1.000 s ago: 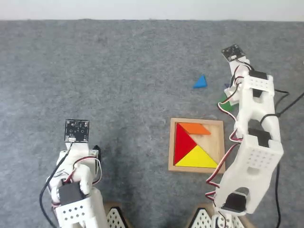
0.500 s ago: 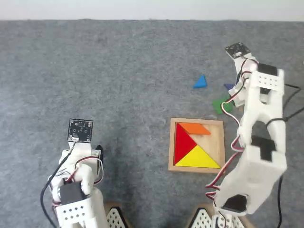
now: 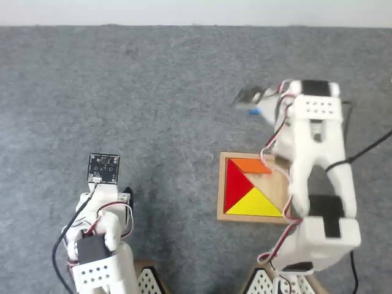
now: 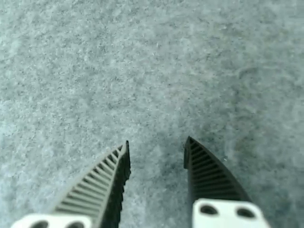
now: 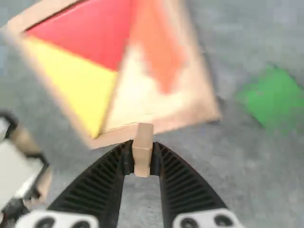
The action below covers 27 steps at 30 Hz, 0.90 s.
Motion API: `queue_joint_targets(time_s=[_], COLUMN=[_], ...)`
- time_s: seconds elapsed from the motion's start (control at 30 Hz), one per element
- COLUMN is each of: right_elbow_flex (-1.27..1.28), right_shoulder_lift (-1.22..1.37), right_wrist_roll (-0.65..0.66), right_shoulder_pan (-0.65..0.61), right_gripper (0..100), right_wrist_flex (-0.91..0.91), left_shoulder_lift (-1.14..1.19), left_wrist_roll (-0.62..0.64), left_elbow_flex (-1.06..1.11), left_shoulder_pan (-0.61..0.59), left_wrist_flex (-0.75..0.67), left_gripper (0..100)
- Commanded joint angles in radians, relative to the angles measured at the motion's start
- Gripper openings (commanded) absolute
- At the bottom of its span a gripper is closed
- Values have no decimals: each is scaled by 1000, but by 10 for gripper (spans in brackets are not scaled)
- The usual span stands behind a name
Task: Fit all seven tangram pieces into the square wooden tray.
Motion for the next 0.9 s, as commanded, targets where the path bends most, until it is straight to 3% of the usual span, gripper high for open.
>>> queue_joint_targets(time_s=[0.0,0.2,0.6,0.73,0.87], right_elbow_flex=[187,376,381,315,150], right_shoulder_lift=[-185,-300,-275,-131,39], right_wrist_roll=[169,325,580,566,503], right_shoulder_pan=[-53,-128,-196,-196,-180], right_gripper=[10,10,11,11,11], right_wrist_flex=[-21,-91,-151,-193,-99], left_shoulder_lift=[-20,-20,-20,-20,-20], left_wrist_roll=[12,12,12,12,12], left_elbow_flex=[-15,-15,-15,-15,-15], left_shoulder_pan=[6,6,6,6,6], left_wrist_flex=[6,6,6,6,6], left_gripper=[183,183,183,183,183])
